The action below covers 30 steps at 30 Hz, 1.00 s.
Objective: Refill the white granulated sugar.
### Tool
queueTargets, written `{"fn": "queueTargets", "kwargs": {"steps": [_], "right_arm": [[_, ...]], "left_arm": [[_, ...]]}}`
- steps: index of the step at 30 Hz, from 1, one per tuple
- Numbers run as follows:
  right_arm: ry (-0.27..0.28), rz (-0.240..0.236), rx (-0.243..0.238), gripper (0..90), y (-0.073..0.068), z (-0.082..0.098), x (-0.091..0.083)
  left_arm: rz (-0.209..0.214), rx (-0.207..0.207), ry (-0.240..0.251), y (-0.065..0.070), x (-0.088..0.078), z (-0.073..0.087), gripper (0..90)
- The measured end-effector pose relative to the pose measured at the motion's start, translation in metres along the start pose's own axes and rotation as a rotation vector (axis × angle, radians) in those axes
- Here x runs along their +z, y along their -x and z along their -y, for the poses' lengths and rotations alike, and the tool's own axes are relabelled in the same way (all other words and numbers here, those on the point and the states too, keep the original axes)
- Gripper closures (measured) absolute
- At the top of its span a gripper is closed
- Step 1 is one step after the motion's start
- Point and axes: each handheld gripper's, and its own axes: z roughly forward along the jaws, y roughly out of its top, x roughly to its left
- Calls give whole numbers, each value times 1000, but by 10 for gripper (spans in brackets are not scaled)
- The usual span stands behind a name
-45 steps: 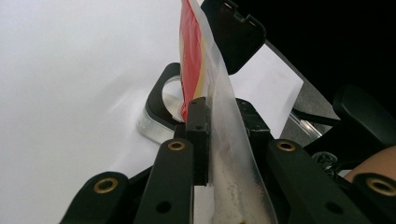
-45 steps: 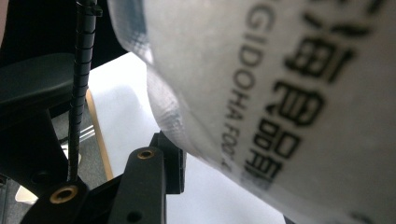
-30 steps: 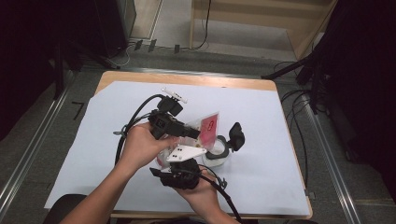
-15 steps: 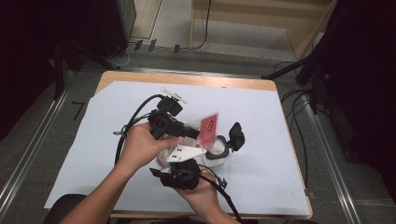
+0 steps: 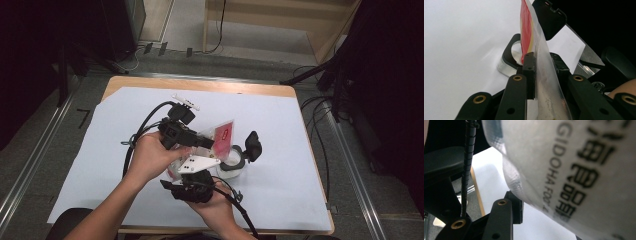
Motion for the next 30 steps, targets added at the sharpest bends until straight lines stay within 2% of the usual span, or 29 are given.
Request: {"fn": "queueTargets", "kwargs": {"steps": [4,15,30], "right_arm": [[1,-13,21,630,1,0,-1],[4,-14,12,629,1,0,0],[12,-12,16,629,1,-2,1]], "left_arm": [[4,4,1,0,0,0,773],[9,-5,2,-1,0,1,766],[-16,7,17,3,-2,0,771]]}}
